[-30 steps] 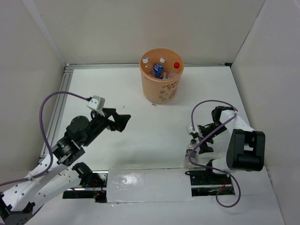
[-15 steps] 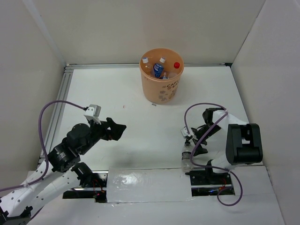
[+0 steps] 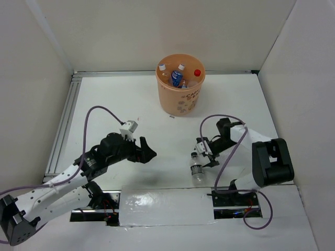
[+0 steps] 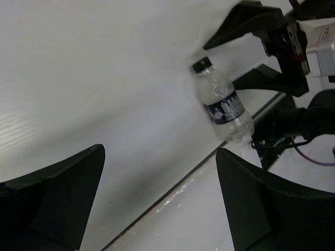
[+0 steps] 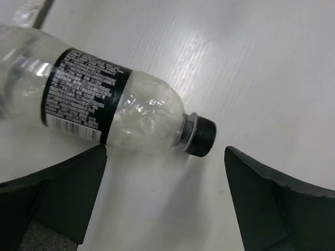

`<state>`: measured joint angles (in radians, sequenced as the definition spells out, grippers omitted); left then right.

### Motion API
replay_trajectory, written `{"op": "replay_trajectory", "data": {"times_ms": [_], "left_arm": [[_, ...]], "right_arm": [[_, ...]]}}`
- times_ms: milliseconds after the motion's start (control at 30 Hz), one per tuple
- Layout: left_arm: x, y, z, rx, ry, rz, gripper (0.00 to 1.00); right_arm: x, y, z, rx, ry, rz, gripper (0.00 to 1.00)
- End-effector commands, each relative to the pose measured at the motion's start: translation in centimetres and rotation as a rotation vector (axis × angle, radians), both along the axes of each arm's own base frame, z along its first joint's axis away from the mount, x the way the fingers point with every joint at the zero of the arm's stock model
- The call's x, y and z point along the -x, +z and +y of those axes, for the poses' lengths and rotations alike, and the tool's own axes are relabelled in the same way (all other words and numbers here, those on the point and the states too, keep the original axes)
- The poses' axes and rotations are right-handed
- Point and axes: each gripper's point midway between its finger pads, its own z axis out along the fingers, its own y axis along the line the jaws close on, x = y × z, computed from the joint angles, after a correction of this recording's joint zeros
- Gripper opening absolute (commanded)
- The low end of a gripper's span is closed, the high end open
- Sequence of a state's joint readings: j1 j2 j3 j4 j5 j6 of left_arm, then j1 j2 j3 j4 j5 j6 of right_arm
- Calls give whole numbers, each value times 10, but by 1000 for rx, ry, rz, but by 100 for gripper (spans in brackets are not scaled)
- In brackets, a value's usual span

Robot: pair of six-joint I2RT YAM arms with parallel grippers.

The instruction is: Put the plastic bottles in the bin

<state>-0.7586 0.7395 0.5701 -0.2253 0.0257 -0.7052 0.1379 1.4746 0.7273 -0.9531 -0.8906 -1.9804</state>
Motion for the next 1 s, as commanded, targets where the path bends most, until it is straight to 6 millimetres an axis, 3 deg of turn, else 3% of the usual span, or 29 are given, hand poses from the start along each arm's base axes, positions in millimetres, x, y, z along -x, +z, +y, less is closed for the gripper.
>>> {"op": "replay_trajectory", "data": {"times_ms": [0,133,200,333,433,500,600,633,667,733,800,967], "left_arm": [[9,19,-31,98,-115,-26,100],[15,15,-55,62,-162,-13,100],[23,-2,-68,-3,-181,28,100],[30,-13,-95,-58,-183,70,100],[32,-15,-112,-119,-248,-4,100],[26,-1,-122,-132,-289,-95,100],[21,3,-124,-195,-413,-290,100],[22,9,-130,-177,-460,-357,100],[21,6,-126,-225,-524,-458,100],[21,8,-126,-260,-595,-572,100],[24,5,-126,-323,-706,-691,100],[31,-23,-123,-432,-917,-753,100]], "right_arm": [[-42,36,46,-188,322,-598,100],[-57,43,66,-159,192,-552,98],[-71,55,74,-159,87,-519,96],[-92,75,78,-131,-47,-469,95],[-110,83,58,-84,-183,-399,94],[-120,88,44,-62,-328,-313,94],[-148,105,20,-43,-548,-197,94],[-141,91,13,3,-610,-45,94],[-155,111,6,-13,-647,-25,92],[-138,110,3,10,-654,154,90],[-140,120,3,-15,-654,227,88],[-126,136,2,-47,-696,270,88]]}}
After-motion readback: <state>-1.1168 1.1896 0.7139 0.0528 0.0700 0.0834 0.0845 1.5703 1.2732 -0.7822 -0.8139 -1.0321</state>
